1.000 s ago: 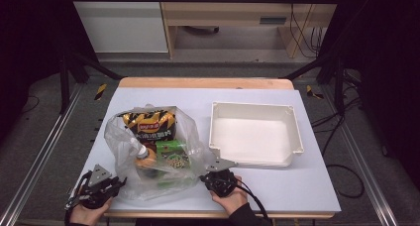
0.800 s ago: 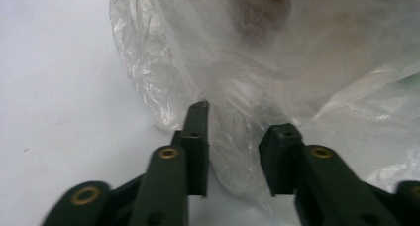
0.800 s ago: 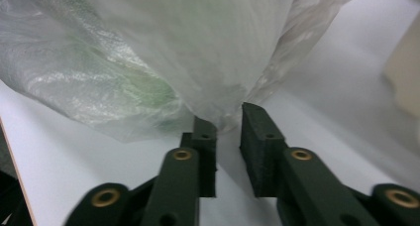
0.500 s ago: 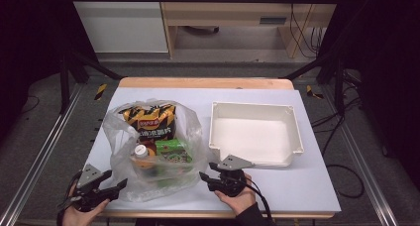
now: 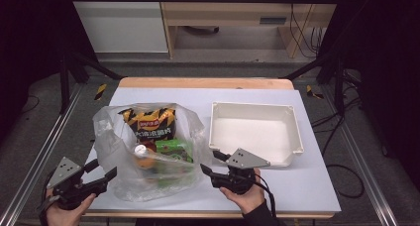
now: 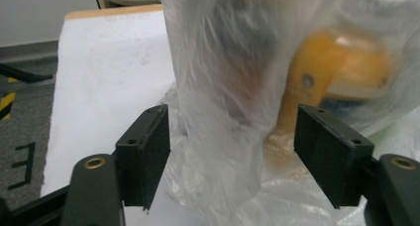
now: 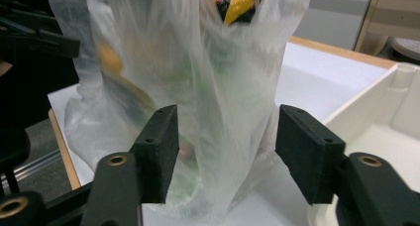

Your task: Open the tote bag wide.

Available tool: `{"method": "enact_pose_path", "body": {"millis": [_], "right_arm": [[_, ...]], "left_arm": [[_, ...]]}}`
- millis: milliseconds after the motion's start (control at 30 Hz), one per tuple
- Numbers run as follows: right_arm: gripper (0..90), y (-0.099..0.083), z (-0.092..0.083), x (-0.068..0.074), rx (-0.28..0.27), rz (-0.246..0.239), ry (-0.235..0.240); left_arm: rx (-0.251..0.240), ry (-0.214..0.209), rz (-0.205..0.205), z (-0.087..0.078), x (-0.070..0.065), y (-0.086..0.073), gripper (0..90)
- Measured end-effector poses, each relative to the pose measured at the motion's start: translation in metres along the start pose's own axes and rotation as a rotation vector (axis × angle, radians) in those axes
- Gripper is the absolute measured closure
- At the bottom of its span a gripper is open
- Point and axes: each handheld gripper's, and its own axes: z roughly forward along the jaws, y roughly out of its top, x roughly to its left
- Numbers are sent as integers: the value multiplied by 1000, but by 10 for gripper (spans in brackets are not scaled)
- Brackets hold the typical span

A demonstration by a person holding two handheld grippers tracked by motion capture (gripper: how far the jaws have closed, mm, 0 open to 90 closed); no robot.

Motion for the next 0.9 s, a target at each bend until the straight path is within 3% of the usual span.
{"method": "enact_pose_path", "body": {"millis": [133,167,267,300,333,400,700,833,900], "right_arm": [[514,7,0,-1,4,-5,9],[587,10,2,0,15,-13,15],[737,12,5,2,20,-19,29],[737,12,5,2,20,-19,29],[795,12,5,2,27,-17,36],[900,12,6,4,26,-24,52],[900,-5,8,3,95,0,61],[900,-20,15,1,139,20,63],[900,-22,17,0,150,20,65]], "left_arm": [[-33,-2,-10,-1,1,8,387],[-37,0,-6,-2,1,12,489],[-40,-5,-4,-3,-1,16,651],[-38,-7,0,-4,-1,17,651],[-34,-10,-2,-4,-2,17,700],[-6,-5,-1,-3,-3,16,862],[55,-25,18,-4,-5,-2,900],[119,-38,4,9,-3,-19,900],[129,-38,1,11,-3,-21,900]]}}
